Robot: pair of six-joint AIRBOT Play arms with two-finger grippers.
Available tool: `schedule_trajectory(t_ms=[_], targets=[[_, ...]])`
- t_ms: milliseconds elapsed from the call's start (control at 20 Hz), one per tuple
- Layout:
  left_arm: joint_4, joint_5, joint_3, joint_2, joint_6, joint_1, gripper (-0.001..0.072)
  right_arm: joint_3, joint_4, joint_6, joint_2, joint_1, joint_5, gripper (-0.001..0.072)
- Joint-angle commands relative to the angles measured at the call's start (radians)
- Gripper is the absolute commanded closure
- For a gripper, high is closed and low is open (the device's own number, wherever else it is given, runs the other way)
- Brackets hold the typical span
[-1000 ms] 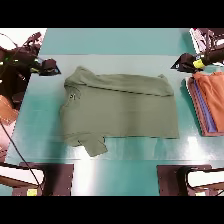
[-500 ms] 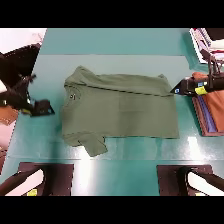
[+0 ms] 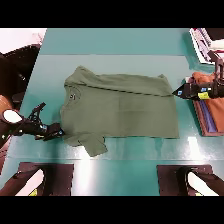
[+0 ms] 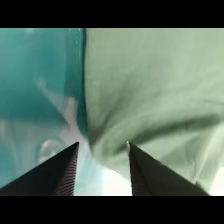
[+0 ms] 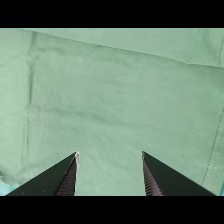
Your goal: Fold the shirts.
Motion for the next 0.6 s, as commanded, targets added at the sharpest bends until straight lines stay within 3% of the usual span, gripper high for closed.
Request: schedule_trajectory(t_ms=[0,100,150,200,350,550], targets=[[-0.07,0.074,-0.06,0.004,0.005,0.001,0.034,-0.003,0.001,0.001,0.008,0.0,-0.001,0.0264],[-0.095,0.109,-0.06,0.004,0.005,0.001,0.0342,-0.003,0.001,0.001,0.008,0.0,0.008,0.0265],[-0.101,0.125,-0.06,0.004,0.004,0.001,0.0406,-0.004,-0.005,0.0,0.007,0.0,0.029,0.0265],[-0.111,0.137,-0.06,0.004,0.005,0.001,0.0662,-0.005,-0.021,0.0,0.007,0.0,0.05,0.0265],[-0.127,0.121,-0.037,0.005,0.007,0.001,0.068,-0.06,-0.115,0.0,0.009,-0.027,0.128,0.0264],[-0.103,0.052,0.074,0.006,0.051,0.001,0.068,-0.293,-0.117,-0.003,0.013,-0.247,0.185,0.0265]])
